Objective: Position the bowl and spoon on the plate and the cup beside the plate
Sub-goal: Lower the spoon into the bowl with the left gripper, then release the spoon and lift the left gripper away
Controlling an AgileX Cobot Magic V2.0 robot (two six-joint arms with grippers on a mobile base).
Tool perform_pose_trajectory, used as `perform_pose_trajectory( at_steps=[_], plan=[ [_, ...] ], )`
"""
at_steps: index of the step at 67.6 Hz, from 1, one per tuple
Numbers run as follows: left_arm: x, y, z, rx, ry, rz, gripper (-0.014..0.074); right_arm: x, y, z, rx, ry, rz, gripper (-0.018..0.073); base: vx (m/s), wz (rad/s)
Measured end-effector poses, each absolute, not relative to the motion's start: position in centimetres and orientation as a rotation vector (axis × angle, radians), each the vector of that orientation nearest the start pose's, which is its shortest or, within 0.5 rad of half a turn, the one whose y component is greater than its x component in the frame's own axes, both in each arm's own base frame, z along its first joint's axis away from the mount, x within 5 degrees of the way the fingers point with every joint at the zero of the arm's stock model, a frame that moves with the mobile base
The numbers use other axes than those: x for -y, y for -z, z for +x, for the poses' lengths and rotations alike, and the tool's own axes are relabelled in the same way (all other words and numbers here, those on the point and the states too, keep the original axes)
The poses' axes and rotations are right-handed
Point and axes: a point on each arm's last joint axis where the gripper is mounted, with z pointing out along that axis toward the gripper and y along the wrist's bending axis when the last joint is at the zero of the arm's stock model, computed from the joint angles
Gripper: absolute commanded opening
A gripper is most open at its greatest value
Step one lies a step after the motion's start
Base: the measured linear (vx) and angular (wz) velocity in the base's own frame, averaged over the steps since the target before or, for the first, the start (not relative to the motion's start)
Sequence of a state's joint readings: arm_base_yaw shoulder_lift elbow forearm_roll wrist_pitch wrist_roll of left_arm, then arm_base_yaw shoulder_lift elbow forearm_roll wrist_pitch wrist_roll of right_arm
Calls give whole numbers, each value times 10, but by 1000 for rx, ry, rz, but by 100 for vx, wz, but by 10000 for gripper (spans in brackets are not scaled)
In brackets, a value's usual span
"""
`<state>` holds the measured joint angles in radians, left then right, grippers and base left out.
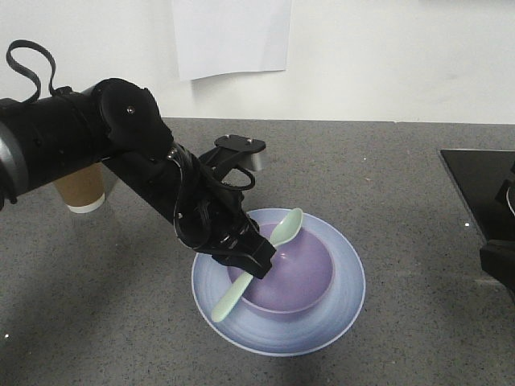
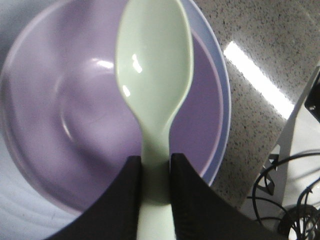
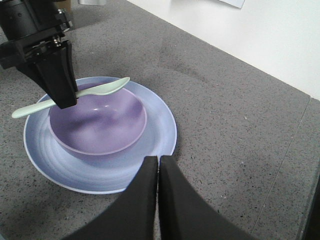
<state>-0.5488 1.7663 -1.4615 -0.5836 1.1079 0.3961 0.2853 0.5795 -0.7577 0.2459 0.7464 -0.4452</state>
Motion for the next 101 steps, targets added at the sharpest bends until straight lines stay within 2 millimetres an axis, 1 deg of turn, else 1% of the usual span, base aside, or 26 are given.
perform_pose_trajectory(
  at_steps=[11,22,32,46,51,58,66,71,76,78,82,84,87,88,95,101],
  plan=[
    [231,-285,292,-2625,824,1012,1,-43,-357,93,-1928,-183,-650,-6,0,0],
    [231,-285,293,-2617,821,1004,51,-43,-357,93,-1928,-183,-650,-6,0,0],
    [231,-285,293,-2617,821,1003,148,-43,-357,93,-1928,-184,-650,-6,0,0],
    [231,-285,293,-2617,821,1003,353,-43,-357,93,-1928,-185,-647,-6,0,0],
    [231,-285,293,-2617,821,1003,411,-43,-357,93,-1928,-185,-647,-6,0,0],
    [231,-285,293,-2617,821,1003,456,-43,-357,93,-1929,-186,-645,-6,0,0],
    [231,-288,293,-2610,822,1010,456,-43,-357,93,-1929,-188,-643,-6,0,0],
    [232,-299,294,-2590,827,1022,449,-43,-357,93,-1931,-189,-640,-6,0,0],
    [233,-318,297,-2559,810,1030,440,-43,-357,93,-1932,-193,-635,-6,0,0],
    [233,-331,300,-2540,779,1029,435,-43,-357,93,-1933,-193,-634,-6,0,0],
    [230,-348,302,-2525,711,1025,424,-43,-357,93,-1934,-195,-632,-6,0,0],
    [227,-358,304,-2512,664,1014,417,-43,-357,93,-1934,-195,-631,-6,0,0],
    [221,-376,309,-2478,543,978,409,-43,-357,93,-1934,-195,-631,-6,0,0],
    [220,-378,309,-2479,528,964,407,-43,-357,93,-1934,-196,-630,-6,0,0],
    [196,-412,313,-2412,232,831,388,-43,-357,93,-1936,-199,-626,-6,0,0],
    [174,-435,308,-2352,46,722,375,-43,-357,93,-1935,-199,-624,-6,0,0]
  ],
)
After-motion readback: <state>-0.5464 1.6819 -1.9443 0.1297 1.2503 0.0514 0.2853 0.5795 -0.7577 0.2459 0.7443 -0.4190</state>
